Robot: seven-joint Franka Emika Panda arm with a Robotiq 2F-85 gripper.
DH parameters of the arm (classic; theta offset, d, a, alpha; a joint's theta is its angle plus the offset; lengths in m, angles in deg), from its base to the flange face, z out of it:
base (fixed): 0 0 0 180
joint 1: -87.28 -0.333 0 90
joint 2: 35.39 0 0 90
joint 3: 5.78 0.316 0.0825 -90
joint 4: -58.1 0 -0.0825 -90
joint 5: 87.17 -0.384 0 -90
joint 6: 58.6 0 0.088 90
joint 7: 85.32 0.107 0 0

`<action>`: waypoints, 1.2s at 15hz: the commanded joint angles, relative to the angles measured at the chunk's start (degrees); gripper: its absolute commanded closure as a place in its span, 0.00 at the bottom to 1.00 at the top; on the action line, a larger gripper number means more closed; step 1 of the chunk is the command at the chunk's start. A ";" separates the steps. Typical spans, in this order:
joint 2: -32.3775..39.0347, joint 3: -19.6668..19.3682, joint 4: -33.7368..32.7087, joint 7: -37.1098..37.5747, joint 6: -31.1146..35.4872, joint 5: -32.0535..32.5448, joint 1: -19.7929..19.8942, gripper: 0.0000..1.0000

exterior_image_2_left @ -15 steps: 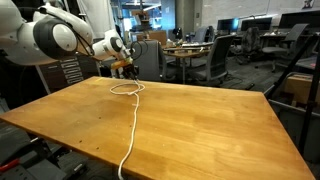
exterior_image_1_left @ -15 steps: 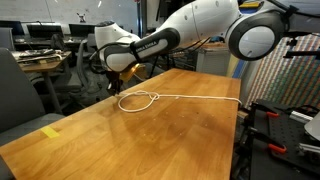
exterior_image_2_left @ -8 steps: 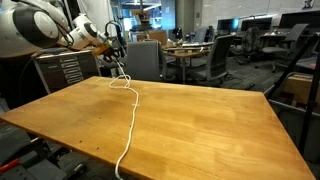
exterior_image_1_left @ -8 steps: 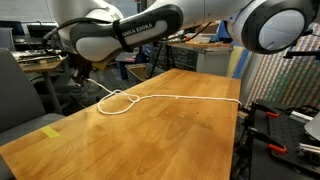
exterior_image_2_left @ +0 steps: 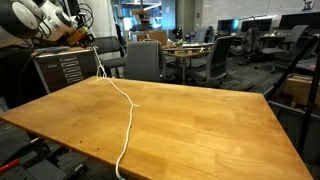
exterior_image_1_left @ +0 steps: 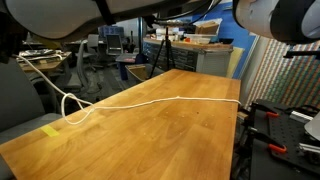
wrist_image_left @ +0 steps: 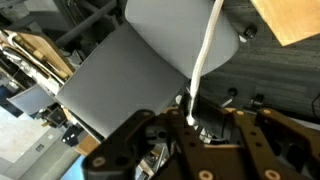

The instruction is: Tie a knot

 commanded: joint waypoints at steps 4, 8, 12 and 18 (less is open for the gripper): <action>-0.60 -2.47 0.00 -3.16 -0.61 1.03 2.18 0.92; -1.23 -6.06 1.10 -1.33 -8.30 3.30 5.44 0.92; -0.68 -6.66 1.23 -1.12 -15.00 3.74 8.71 0.92; -1.87 -8.59 1.49 11.25 -22.37 4.14 12.47 0.91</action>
